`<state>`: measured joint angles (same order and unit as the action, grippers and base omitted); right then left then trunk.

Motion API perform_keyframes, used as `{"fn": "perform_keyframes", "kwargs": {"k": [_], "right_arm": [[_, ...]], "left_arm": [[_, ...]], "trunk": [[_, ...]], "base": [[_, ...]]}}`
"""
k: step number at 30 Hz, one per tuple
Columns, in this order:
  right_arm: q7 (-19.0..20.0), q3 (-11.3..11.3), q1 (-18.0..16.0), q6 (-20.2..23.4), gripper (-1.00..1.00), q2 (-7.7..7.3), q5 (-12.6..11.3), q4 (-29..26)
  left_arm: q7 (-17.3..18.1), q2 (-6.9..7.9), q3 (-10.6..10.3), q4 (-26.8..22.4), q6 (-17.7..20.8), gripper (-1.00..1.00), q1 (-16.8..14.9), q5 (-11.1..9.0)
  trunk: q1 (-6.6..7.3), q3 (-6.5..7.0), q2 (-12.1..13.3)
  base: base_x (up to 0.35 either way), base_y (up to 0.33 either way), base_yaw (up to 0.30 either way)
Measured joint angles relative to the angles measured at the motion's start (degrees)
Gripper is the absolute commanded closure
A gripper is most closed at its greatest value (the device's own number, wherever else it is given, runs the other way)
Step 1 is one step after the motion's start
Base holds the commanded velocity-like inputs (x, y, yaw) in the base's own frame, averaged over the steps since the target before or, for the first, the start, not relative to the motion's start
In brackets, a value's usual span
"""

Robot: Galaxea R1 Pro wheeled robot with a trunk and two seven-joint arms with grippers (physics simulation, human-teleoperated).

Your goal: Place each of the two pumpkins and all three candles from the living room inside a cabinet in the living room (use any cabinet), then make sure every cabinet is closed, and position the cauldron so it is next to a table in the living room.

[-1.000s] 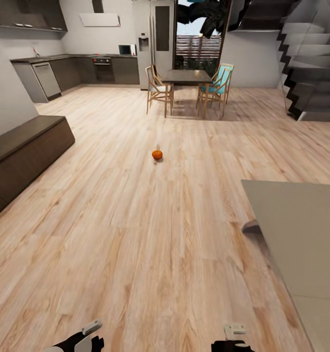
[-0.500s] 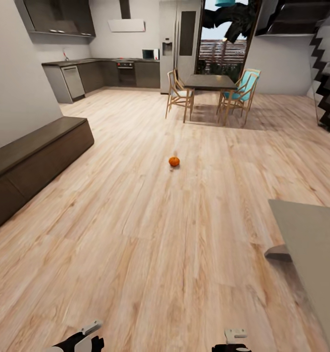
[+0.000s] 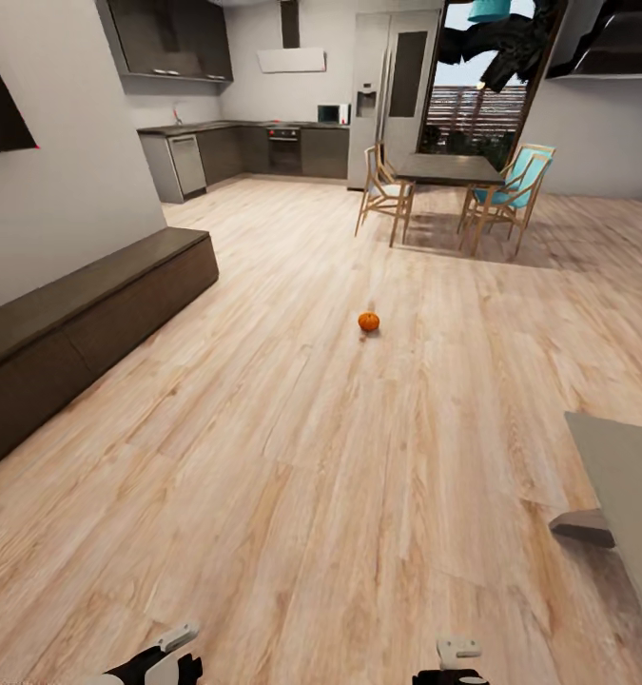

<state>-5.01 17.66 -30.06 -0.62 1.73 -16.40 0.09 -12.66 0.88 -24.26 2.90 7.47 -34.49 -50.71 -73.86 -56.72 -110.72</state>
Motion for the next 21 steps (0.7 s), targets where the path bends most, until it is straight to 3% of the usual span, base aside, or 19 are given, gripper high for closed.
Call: {"fn": "perform_keyframes", "kwargs": {"k": [9, 21], "right_arm": [[0.0, -0.08, 0.0, -0.05, -1.0, -0.35, 0.03, 0.0], [0.0, -0.08, 0.0, -0.09, -1.0, -0.37, 0.04, 0.0]], "left_arm": [[0.32, -0.08, -0.08, -0.02, 0.0, -1.0, -0.03, 0.08], [0.61, -0.09, -0.09, 0.0, 0.0, -1.0, 0.03, 0.12]], "trunk": [[0.0, 0.54, 0.0], [0.0, 1.18, 0.0]], "base": [[0.0, 0.0, 0.16], [0.0, 0.0, -0.192]]}}
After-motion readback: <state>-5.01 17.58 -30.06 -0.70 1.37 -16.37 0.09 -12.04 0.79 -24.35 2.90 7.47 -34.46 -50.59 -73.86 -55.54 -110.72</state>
